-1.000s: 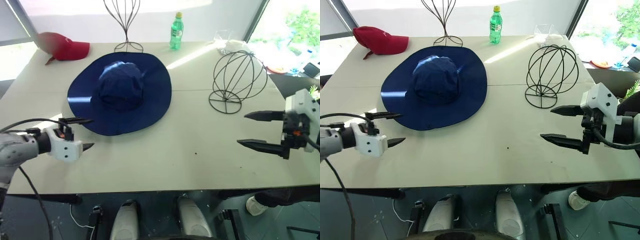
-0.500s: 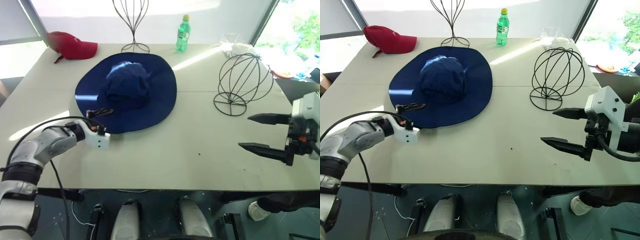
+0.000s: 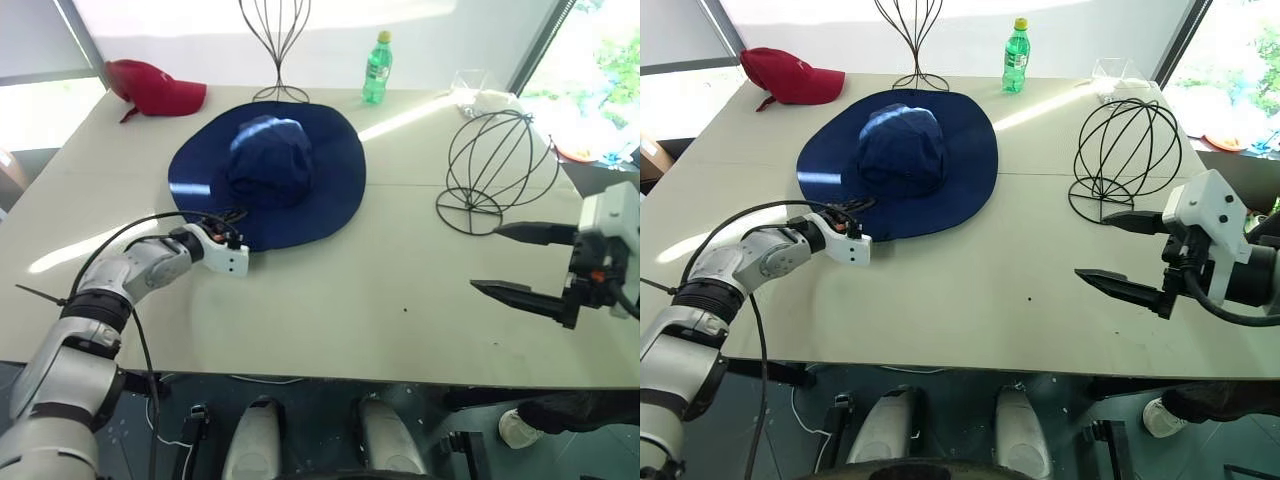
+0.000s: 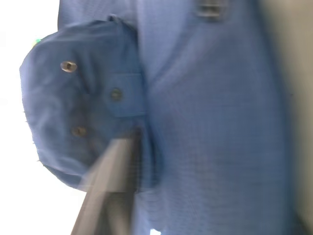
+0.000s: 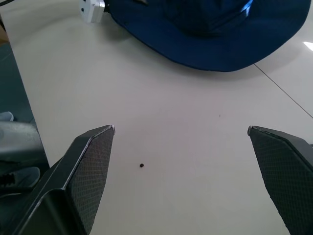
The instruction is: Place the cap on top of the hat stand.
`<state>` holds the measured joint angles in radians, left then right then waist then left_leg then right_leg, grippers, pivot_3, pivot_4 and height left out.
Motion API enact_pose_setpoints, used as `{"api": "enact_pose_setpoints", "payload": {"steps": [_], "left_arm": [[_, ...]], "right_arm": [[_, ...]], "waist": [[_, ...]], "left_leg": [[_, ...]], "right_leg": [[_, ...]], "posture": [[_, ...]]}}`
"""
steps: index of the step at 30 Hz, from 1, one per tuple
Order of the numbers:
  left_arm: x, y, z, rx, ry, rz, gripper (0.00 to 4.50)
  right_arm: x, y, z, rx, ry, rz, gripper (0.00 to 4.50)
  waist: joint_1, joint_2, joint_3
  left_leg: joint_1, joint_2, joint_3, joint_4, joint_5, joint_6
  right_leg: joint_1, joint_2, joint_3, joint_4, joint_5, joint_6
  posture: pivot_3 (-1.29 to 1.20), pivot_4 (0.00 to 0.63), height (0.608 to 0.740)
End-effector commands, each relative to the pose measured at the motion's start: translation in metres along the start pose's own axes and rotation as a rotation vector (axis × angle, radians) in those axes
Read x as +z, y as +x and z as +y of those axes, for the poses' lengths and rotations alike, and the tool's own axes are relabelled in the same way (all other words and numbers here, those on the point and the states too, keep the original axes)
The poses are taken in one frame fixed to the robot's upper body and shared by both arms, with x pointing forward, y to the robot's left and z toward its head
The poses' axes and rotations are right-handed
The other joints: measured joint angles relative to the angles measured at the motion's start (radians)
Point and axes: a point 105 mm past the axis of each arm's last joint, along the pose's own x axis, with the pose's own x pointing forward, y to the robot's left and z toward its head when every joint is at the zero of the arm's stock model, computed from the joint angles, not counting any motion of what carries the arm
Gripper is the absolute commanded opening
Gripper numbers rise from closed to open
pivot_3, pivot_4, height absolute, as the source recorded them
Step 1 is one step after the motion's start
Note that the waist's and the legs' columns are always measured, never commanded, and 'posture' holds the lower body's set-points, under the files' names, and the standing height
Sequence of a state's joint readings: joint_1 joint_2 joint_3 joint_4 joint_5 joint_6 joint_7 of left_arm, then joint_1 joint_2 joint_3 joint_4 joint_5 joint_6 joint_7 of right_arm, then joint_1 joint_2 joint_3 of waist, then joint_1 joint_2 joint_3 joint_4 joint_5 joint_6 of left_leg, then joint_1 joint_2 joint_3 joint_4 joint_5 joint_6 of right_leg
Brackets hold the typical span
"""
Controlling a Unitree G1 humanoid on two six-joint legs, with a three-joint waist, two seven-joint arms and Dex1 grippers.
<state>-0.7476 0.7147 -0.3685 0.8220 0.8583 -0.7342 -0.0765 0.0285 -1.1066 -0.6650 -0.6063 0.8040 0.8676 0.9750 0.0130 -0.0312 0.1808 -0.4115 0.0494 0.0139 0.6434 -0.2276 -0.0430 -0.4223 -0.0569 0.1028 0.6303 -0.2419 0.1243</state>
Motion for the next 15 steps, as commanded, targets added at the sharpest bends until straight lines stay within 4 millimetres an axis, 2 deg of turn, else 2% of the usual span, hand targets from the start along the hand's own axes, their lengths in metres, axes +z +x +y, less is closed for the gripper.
{"api": "enact_pose_setpoints", "payload": {"steps": [1, 4, 8, 12, 15], "left_arm": [[0.005, 0.005, 0.021, 0.051, -0.063, -0.034, 0.11], [0.009, 0.009, 0.034, 0.064, -0.133, -0.054, 0.05], [0.027, 0.025, 0.081, 0.114, -0.384, -0.132, 0.05], [0.048, 0.036, 0.134, 0.14, -0.58, -0.229, 0.05], [0.057, 0.045, 0.164, 0.147, -0.709, -0.255, 0.05]], "right_arm": [[0.011, -0.009, -0.005, -0.065, -0.01, -0.044, 4.5], [0.012, -0.012, -0.005, -0.079, 0.01, -0.053, 4.5], [0.012, -0.02, -0.013, -0.181, -0.039, -0.032, 4.5], [0.01, -0.031, -0.02, -0.262, -0.045, -0.035, 4.5], [0.011, -0.039, -0.025, -0.321, -0.058, -0.041, 4.5]], "waist": [[0.0, 0.0, 0.0], [-0.001, 0.0, 0.0], [0.001, 0.0, 0.0], [-0.001, -0.001, 0.0], [-0.003, -0.001, 0.0]], "left_leg": [[0.0, 0.0, 0.0, 0.0, 0.0, 0.0], [0.0, 0.0, 0.0, 0.0, 0.0, 0.0], [-0.002, 0.0, -0.001, 0.001, 0.0, 0.0], [-0.012, -0.001, -0.002, 0.006, 0.0, 0.0], [-0.013, -0.001, -0.005, 0.007, 0.0, 0.0]], "right_leg": [[0.0, 0.0, 0.0, 0.0, 0.0, 0.0], [0.0, 0.0, 0.0, 0.0, 0.0, 0.0], [-0.001, 0.0, 0.0, 0.0, 0.0, 0.0], [-0.005, 0.0, 0.0, 0.0, 0.001, 0.002], [-0.006, 0.001, -0.001, -0.001, 0.003, 0.005]], "posture": [[0.0, 0.15, 0.739], [0.0, 0.15, 0.739], [0.0, 0.15, 0.739], [0.0, 0.15, 0.739], [0.0, 0.15, 0.739]]}}
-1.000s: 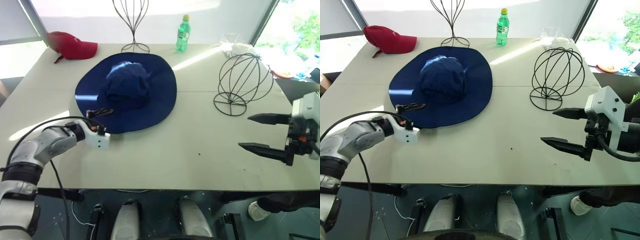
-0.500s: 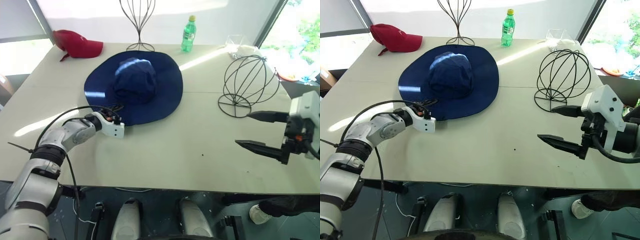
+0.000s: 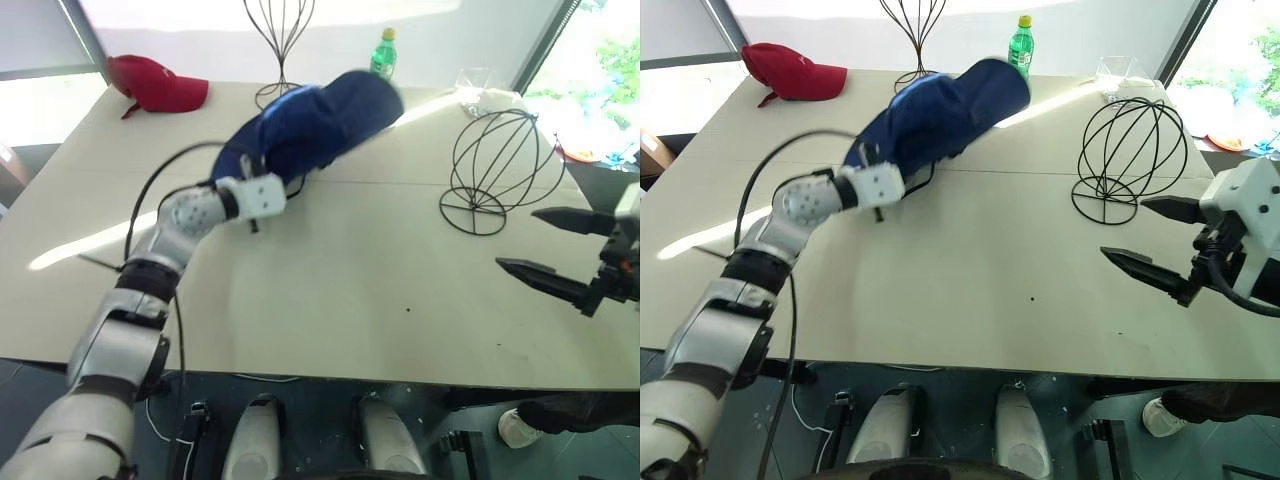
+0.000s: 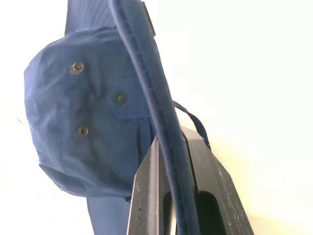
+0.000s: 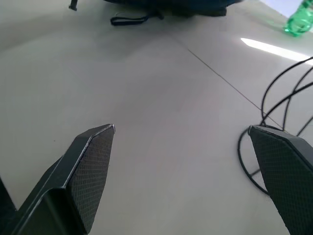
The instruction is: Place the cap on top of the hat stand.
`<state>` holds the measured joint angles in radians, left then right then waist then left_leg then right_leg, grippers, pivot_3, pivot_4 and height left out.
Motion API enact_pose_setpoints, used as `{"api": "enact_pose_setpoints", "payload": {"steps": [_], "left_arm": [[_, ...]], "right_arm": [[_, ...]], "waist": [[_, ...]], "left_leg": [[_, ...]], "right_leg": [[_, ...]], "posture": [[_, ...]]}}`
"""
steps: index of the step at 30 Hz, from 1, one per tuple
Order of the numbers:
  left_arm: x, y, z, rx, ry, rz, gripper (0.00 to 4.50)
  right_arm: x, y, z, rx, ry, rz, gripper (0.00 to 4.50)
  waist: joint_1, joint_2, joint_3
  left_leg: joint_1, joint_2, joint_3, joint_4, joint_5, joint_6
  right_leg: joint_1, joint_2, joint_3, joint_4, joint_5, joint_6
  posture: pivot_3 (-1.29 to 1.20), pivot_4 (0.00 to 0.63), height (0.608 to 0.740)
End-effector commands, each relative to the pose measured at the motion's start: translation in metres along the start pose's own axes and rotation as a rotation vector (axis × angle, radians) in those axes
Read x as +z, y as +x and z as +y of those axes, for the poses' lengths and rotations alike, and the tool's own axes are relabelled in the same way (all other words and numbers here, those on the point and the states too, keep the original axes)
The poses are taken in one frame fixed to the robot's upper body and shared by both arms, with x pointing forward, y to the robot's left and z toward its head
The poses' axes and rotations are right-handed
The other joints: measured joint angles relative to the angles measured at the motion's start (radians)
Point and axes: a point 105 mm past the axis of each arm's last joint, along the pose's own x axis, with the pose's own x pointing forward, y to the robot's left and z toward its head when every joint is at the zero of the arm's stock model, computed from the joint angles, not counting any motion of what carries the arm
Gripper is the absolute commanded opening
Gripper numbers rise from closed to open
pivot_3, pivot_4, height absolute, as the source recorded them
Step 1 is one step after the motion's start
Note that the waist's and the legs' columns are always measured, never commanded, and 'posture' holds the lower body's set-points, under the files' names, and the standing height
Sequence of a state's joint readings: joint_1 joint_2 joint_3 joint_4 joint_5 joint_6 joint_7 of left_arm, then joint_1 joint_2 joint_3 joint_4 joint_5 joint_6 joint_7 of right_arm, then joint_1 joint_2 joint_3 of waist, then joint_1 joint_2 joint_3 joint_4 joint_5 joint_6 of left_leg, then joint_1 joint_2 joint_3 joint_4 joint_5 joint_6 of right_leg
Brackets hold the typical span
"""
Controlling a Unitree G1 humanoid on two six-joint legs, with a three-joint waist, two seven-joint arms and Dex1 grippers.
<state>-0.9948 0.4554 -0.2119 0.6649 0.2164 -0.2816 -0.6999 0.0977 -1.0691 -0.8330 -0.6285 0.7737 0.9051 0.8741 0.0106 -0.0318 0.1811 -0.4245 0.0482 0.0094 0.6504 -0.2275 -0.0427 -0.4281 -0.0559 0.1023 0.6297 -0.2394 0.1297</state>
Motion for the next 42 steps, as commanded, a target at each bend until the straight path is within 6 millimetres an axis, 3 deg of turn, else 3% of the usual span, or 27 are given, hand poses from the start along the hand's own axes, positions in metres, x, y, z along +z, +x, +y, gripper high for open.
{"api": "enact_pose_setpoints", "payload": {"steps": [1, 5, 13, 18, 21, 24, 27, 32, 37, 42], "left_arm": [[0.033, 0.008, 0.033, 0.055, -0.113, -0.067, 0.05], [0.069, 0.027, 0.04, 0.029, -0.104, -0.147, 0.05], [0.156, 0.072, 0.051, 0.036, -0.101, -0.311, 0.05], [0.215, 0.079, 0.045, 0.025, 0.083, -0.464, 0.05], [0.232, 0.076, 0.031, 0.014, 0.266, -0.537, 0.05], [0.236, 0.073, 0.009, 0.004, 0.511, -0.595, 0.05], [0.216, 0.073, -0.022, -0.038, 0.857, -0.593, 0.05], [0.185, 0.085, -0.049, -0.043, 1.191, -0.559, 0.05], [0.175, 0.099, -0.063, -0.028, 1.267, -0.53, 0.05], [0.189, 0.109, -0.056, 0.054, 1.226, -0.493, 0.05]], "right_arm": [[0.011, -0.013, -0.011, -0.106, -0.058, -0.048, 4.5], [0.013, -0.029, -0.026, -0.215, -0.04, -0.069, 4.5], [0.008, -0.05, -0.026, -0.304, -0.029, -0.065, 4.5], [-0.003, -0.069, -0.03, -0.396, 0.018, -0.053, 4.5], [-0.012, -0.08, -0.027, -0.439, 0.046, -0.035, 4.5], [-0.018, -0.086, -0.021, -0.467, 0.066, -0.023, 4.5], [-0.023, -0.09, -0.016, -0.486, 0.089, -0.022, 4.5], [-0.02, -0.094, -0.017, -0.508, 0.112, -0.055, 4.5], [-0.019, -0.093, -0.019, -0.513, 0.121, -0.066, 4.5], [-0.018, -0.092, -0.02, -0.515, 0.118, -0.068, 4.5]], "waist": [[-0.002, 0.0, 0.0], [-0.009, 0.0, 0.0], [-0.001, -0.002, 0.001], [-0.003, -0.002, 0.001], [-0.007, 0.0, 0.001], [-0.007, 0.0, 0.001], [-0.011, 0.0, 0.001], [-0.021, -0.002, 0.001], [-0.019, -0.002, 0.002], [-0.018, -0.003, 0.002]], "left_leg": [[0.0, 0.0, -0.001, 0.0, 0.0, 0.0], [0.0, 0.0, -0.004, -0.001, 0.0, 0.0], [-0.003, 0.0, -0.011, 0.0, 0.0, 0.0], [-0.003, 0.0, -0.012, -0.003, 0.0, 0.0], [-0.003, 0.0, -0.012, -0.004, -0.001, 0.002], [-0.003, 0.0, -0.013, -0.004, -0.001, 0.002], [-0.003, 0.0, -0.012, -0.004, -0.001, 0.002], [-0.003, 0.0, -0.012, -0.003, -0.001, 0.002], [-0.005, 0.0, -0.013, -0.003, -0.002, 0.001], [-0.006, -0.001, -0.012, -0.004, -0.002, 0.002]], "right_leg": [[0.0, 0.001, 0.0, 0.0, 0.0, 0.0], [0.0, 0.002, 0.0, 0.0, 0.0, 0.001], [0.0, 0.007, 0.0, -0.002, -0.001, -0.001], [0.0, 0.008, 0.0, -0.005, -0.002, -0.001], [0.001, 0.008, 0.0, -0.008, -0.002, -0.001], [0.001, 0.009, 0.001, -0.008, -0.002, -0.001], [0.001, 0.009, 0.001, -0.009, -0.002, -0.001], [0.003, 0.008, 0.002, -0.009, -0.002, -0.001], [0.002, 0.008, 0.002, -0.012, -0.001, -0.002], [0.002, 0.008, 0.002, -0.012, -0.002, -0.001]], "posture": [[0.0, 0.15, 0.739], [0.0, 0.15, 0.739], [0.0, 0.15, 0.739], [0.0, 0.15, 0.739], [0.0, 0.15, 0.739], [0.0, 0.15, 0.739], [0.0, 0.15, 0.739], [0.0, 0.15, 0.739], [0.0, 0.15, 0.739], [0.0, 0.15, 0.739]]}}
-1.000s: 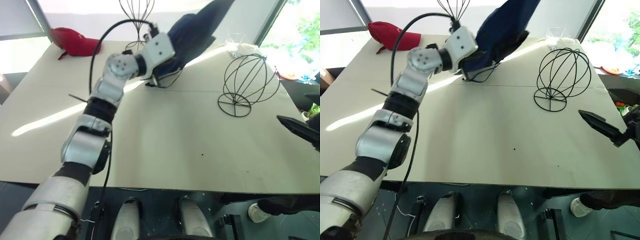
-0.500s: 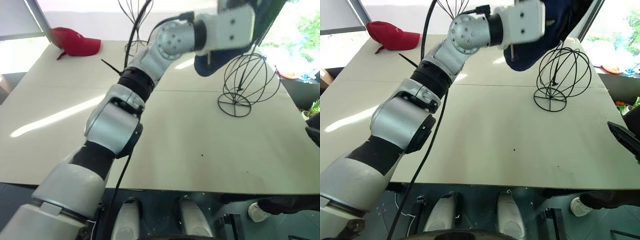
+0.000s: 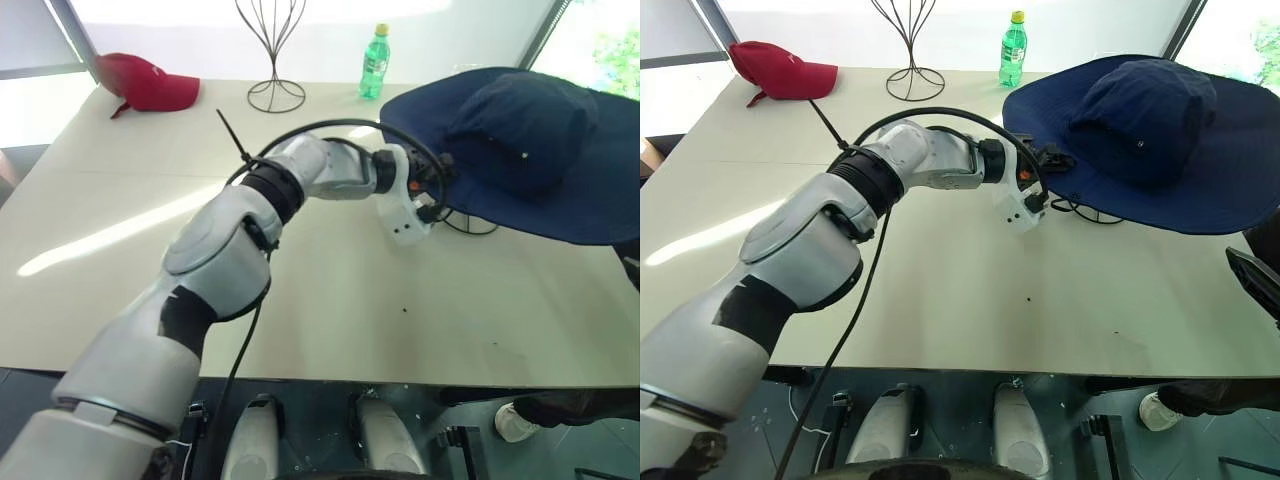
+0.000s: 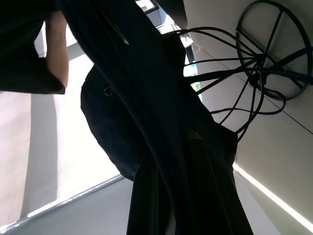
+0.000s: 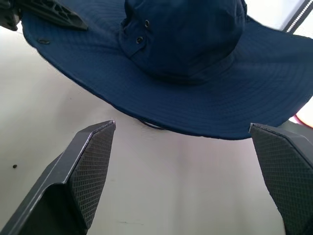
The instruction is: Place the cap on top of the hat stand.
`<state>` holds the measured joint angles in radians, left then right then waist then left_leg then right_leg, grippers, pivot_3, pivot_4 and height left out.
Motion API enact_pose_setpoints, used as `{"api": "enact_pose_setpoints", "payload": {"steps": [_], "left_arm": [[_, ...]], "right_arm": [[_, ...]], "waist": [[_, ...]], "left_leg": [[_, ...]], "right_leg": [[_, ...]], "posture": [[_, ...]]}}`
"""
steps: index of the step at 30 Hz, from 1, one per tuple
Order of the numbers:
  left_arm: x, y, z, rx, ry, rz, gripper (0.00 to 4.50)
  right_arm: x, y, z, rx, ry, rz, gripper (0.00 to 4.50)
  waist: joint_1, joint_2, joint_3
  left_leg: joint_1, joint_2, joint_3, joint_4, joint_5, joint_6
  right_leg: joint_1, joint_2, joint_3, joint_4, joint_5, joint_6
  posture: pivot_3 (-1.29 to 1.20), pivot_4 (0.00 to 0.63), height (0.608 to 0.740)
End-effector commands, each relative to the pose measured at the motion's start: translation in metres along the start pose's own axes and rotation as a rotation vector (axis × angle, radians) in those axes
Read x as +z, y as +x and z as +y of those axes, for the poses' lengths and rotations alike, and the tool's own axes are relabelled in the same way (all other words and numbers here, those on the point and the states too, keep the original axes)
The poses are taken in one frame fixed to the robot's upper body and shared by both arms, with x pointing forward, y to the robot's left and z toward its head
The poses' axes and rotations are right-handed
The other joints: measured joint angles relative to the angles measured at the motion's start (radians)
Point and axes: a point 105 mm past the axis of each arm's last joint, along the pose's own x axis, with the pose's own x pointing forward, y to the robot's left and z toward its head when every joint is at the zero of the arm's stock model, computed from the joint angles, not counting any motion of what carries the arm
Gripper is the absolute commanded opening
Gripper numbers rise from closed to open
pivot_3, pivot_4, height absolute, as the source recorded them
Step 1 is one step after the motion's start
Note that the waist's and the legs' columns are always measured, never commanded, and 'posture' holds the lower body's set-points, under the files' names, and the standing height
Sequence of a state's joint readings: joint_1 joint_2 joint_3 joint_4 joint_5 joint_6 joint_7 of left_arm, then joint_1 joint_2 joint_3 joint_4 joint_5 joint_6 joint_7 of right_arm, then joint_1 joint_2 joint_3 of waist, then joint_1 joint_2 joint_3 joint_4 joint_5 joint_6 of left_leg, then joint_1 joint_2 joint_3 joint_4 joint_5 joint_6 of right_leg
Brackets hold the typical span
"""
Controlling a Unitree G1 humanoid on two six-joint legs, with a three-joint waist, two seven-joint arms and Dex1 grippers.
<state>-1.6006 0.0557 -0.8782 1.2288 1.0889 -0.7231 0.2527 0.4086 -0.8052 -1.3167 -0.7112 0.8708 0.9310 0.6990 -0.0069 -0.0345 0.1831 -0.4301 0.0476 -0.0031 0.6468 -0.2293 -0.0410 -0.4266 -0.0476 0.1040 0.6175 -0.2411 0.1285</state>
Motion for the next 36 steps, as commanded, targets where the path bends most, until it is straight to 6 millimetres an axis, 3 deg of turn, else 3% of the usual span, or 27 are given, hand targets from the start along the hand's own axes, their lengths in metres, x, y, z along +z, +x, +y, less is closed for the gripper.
{"api": "enact_pose_setpoints", "payload": {"steps": [1, 4, 7, 15, 23, 33, 36], "left_arm": [[-0.015, 0.001, 0.027, 0.079, 0.028, 0.056, 0.05], [-0.023, -0.003, 0.031, 0.106, 0.021, 0.083, 0.05], [-0.022, -0.007, 0.021, 0.068, 0.081, 0.064, 0.05], [0.01, -0.009, -0.026, -0.027, 0.147, -0.08, 0.05], [0.019, -0.006, -0.025, 0.019, 0.223, -0.121, 0.05], [0.016, -0.006, -0.031, 0.009, 0.172, -0.085, 0.05], [0.012, -0.011, -0.03, 0.017, 0.119, -0.076, 0.92]], "right_arm": [[0.011, -0.004, -0.002, -0.025, -0.046, -0.032, 4.5], [0.01, -0.005, -0.002, -0.027, -0.039, -0.032, 4.5], [0.006, -0.006, -0.001, -0.029, -0.033, -0.021, 4.5], [-0.008, -0.007, -0.003, -0.048, -0.006, 0.031, 4.5], [-0.01, -0.02, -0.011, -0.08, -0.005, 0.066, 4.5], [-0.01, -0.017, -0.008, -0.068, -0.014, 0.068, 4.5], [-0.011, -0.016, -0.012, -0.078, -0.023, 0.081, 4.5]], "waist": [[-0.001, 0.0, 0.0], [-0.006, 0.0, 0.0], [-0.006, 0.0, 0.0], [-0.003, 0.0, 0.0], [0.0, 0.0, 0.0], [0.0, 0.0, 0.0], [0.0, 0.0, 0.0]], "left_leg": [[0.0, 0.0, 0.0, 0.0, 0.0, 0.0], [0.0, 0.0, 0.0, 0.0, 0.0, 0.0], [0.001, 0.0, 0.0, 0.0, 0.0, 0.0], [0.001, 0.0, 0.0, 0.0, 0.0, 0.0], [0.0, 0.0, 0.0, 0.0, 0.0, 0.0], [0.001, 0.0, 0.0, 0.0, 0.0, 0.0], [0.001, 0.0, 0.0, 0.0, 0.0, 0.0]], "right_leg": [[0.0, 0.0, 0.0, 0.0, 0.0, 0.0], [0.0, 0.0, 0.0, -0.001, 0.0, 0.001], [0.0, 0.0, 0.0, 0.0, 0.0, 0.001], [0.001, 0.0, 0.0, 0.0, 0.0, 0.0], [0.0, 0.0, 0.0, 0.0, 0.0, 0.0], [0.0, 0.0, 0.0, 0.0, 0.0, 0.0], [0.0, 0.0, 0.0, 0.0, 0.0, 0.0]], "posture": [[0.0, 0.15, 0.739], [0.0, 0.15, 0.739], [0.0, 0.15, 0.739], [0.0, 0.15, 0.739], [0.0, 0.15, 0.739], [0.0, 0.15, 0.739], [0.0, 0.15, 0.739]]}}
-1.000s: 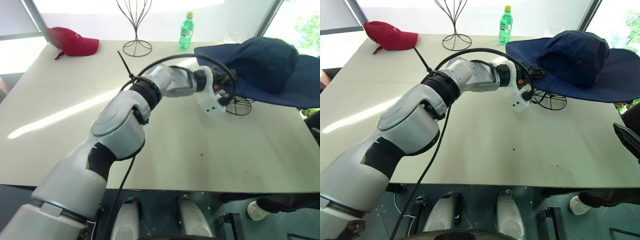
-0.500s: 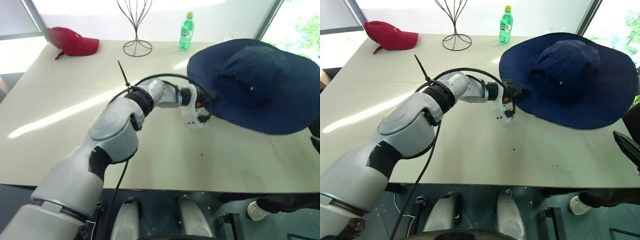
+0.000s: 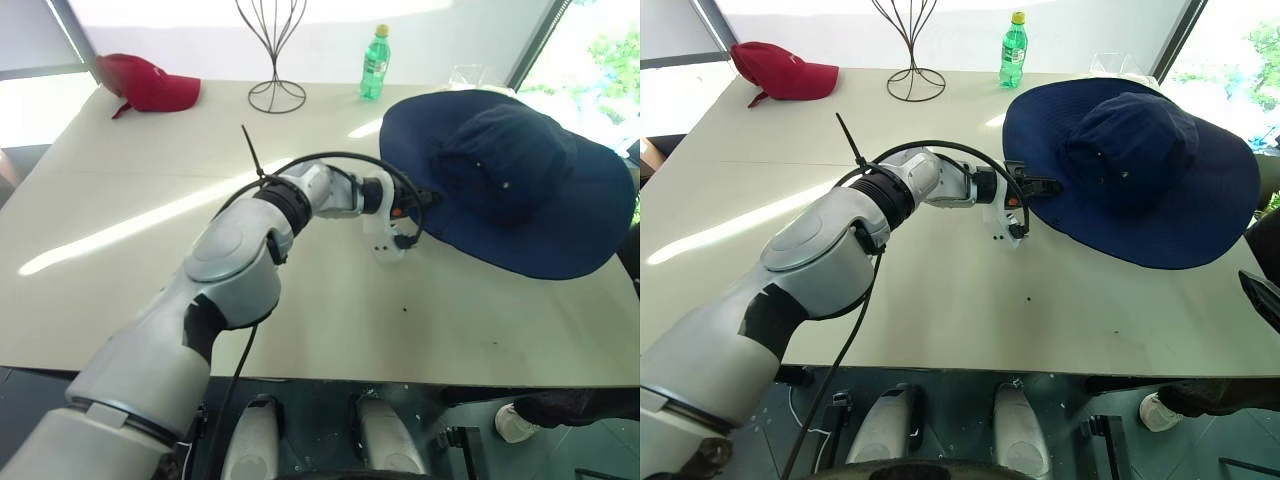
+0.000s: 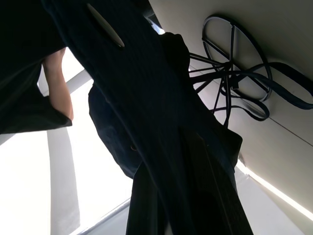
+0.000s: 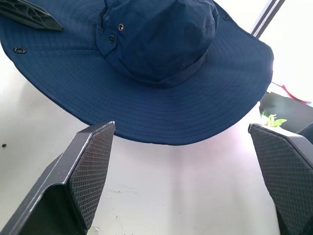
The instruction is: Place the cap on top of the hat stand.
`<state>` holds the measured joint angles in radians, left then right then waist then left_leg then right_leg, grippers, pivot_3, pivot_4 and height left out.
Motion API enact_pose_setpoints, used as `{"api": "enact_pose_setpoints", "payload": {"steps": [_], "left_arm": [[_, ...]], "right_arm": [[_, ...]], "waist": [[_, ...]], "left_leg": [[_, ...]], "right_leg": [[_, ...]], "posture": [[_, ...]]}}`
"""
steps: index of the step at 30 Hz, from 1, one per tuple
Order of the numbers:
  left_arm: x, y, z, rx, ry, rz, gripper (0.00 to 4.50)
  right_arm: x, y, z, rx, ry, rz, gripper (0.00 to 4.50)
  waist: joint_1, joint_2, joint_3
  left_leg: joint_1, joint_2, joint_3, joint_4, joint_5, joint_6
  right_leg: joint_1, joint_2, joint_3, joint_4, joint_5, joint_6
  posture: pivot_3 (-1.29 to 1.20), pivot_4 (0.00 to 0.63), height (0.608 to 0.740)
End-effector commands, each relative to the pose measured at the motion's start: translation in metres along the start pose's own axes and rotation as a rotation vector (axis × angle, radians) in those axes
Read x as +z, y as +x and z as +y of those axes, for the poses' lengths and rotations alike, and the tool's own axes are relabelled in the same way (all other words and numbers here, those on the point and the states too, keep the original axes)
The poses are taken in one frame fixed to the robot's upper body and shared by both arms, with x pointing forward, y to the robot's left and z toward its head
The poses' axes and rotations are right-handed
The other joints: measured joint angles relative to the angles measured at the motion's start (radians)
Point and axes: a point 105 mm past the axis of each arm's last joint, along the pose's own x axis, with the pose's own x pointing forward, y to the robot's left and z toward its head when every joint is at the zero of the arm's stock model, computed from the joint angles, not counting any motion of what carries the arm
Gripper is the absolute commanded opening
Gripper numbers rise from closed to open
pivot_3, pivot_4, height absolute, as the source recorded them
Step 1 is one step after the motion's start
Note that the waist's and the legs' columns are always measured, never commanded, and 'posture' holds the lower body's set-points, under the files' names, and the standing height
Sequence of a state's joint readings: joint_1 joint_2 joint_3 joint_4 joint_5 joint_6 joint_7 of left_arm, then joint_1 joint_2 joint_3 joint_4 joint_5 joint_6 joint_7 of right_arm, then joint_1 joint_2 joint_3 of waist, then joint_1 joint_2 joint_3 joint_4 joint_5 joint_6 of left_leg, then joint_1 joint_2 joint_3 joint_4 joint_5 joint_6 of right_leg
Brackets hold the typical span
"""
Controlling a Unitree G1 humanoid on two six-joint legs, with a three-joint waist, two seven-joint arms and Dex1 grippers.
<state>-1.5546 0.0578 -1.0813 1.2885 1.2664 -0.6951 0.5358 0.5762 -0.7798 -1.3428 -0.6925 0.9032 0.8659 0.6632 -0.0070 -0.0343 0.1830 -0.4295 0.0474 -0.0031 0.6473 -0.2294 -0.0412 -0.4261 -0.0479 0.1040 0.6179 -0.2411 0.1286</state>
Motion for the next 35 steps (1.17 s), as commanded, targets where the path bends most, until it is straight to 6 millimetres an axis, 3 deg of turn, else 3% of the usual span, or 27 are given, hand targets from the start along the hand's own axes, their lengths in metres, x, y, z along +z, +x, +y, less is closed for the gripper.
{"api": "enact_pose_setpoints", "payload": {"steps": [1, 7, 12, 15, 17, 18, 19, 21, 23, 25, 28, 35], "left_arm": [[-0.01, -0.005, 0.012, 0.055, -0.051, 0.024, 1.4], [-0.026, -0.037, 0.007, 0.078, -0.098, 0.036, 4.38], [-0.045, -0.09, 0.006, 0.127, -0.245, 0.078, 4.46], [-0.056, -0.129, -0.004, 0.122, -0.495, 0.139, 4.46], [-0.068, -0.147, -0.018, 0.089, -0.817, 0.232, 4.46], [-0.075, -0.163, -0.033, 0.014, -1.093, 0.272, 4.46], [-0.076, -0.18, -0.033, 0.003, -1.377, 0.205, 4.46], [-0.078, -0.201, -0.009, 0.065, -1.728, 0.01, 4.46], [-0.088, -0.214, 0.011, 0.154, -1.89, -0.067, 4.46], [-0.094, -0.223, 0.024, 0.207, -2.008, -0.118, 4.46], [-0.089, -0.234, 0.034, 0.19, -2.042, -0.171, 4.46], [-0.067, -0.239, 0.03, 0.032, -2.056, -0.193, 4.46]], "right_arm": [[0.007, -0.003, -0.007, -0.033, -0.048, -0.009, 4.5], [0.01, -0.001, -0.01, -0.029, -0.068, -0.001, 4.5], [0.014, -0.001, -0.016, -0.008, -0.103, 0.028, 4.5], [0.018, -0.004, -0.021, 0.019, -0.122, 0.051, 4.5], [0.02, -0.004, -0.027, 0.037, -0.12, 0.067, 4.5], [0.022, -0.002, -0.03, 0.042, -0.117, 0.071, 4.5], [0.025, 0.001, -0.034, 0.05, -0.119, 0.071, 4.5], [0.031, 0.007, -0.038, 0.062, -0.118, 0.066, 4.5], [0.034, 0.013, -0.041, 0.078, -0.108, 0.066, 4.5], [0.036, 0.017, -0.042, 0.094, -0.103, 0.071, 4.5], [0.038, 0.027, -0.041, 0.126, -0.102, 0.08, 4.5], [0.037, 0.037, -0.04, 0.164, -0.116, 0.103, 4.5]], "waist": [[0.0, 0.0, 0.0], [-0.005, 0.001, 0.0], [-0.005, 0.002, -0.001], [-0.004, 0.003, -0.001], [-0.003, 0.006, -0.004], [-0.002, 0.006, -0.003], [-0.004, 0.006, -0.003], [-0.011, 0.002, 0.001], [-0.014, 0.0, 0.002], [-0.013, 0.001, 0.001], [-0.012, 0.005, -0.001], [-0.014, 0.006, -0.001]], "left_leg": [[0.0, 0.0, 0.0, 0.0, 0.0, 0.0], [0.001, 0.0, 0.0, 0.0, 0.0, 0.0], [0.002, 0.0, 0.0, -0.001, 0.0, 0.0], [0.002, 0.0, 0.0, -0.001, 0.0, 0.0], [0.002, 0.0, 0.0, 0.0, 0.0, 0.0], [0.003, 0.0, 0.002, 0.0, 0.0, 0.0], [0.003, 0.0, 0.002, 0.001, 0.0, 0.0], [0.003, 0.0, 0.002, 0.003, 0.001, -0.001], [0.003, 0.0, -0.001, 0.003, 0.001, 0.0], [0.003, 0.001, -0.002, 0.004, 0.001, 0.0], [0.004, 0.0, -0.002, 0.004, 0.001, 0.0], [0.006, 0.0, -0.003, 0.004, 0.001, 0.0]], "right_leg": [[0.0, 0.0, 0.0, 0.0, 0.0, 0.0], [0.0, 0.0, 0.0, 0.001, 0.0, 0.0], [0.0, 0.0, 0.0, 0.003, 0.0, 0.0], [0.0, 0.0, 0.0, 0.003, 0.001, -0.001], [0.0, 0.0, 0.0, 0.003, 0.001, -0.001], [0.002, -0.001, 0.0, 0.004, 0.001, -0.001], [0.002, -0.001, 0.0, 0.005, 0.001, -0.001], [0.001, -0.001, 0.0, 0.009, 0.001, -0.002], [0.001, 0.001, 0.0, 0.011, 0.001, -0.002], [0.001, 0.001, 0.0, 0.013, 0.0, -0.001], [0.003, 0.001, 0.0, 0.013, -0.001, 0.001], [0.003, 0.002, 0.0, 0.014, -0.001, 0.001]], "posture": [[0.0, 0.15, 0.739], [0.0, 0.15, 0.739], [0.0, 0.15, 0.739], [0.0, 0.15, 0.739], [0.0, 0.15, 0.739], [0.0, 0.15, 0.739], [0.0, 0.15, 0.739], [0.0, 0.15, 0.739], [0.0, 0.15, 0.739], [0.0, 0.15, 0.739], [0.0, 0.15, 0.739], [0.0, 0.15, 0.739]]}}
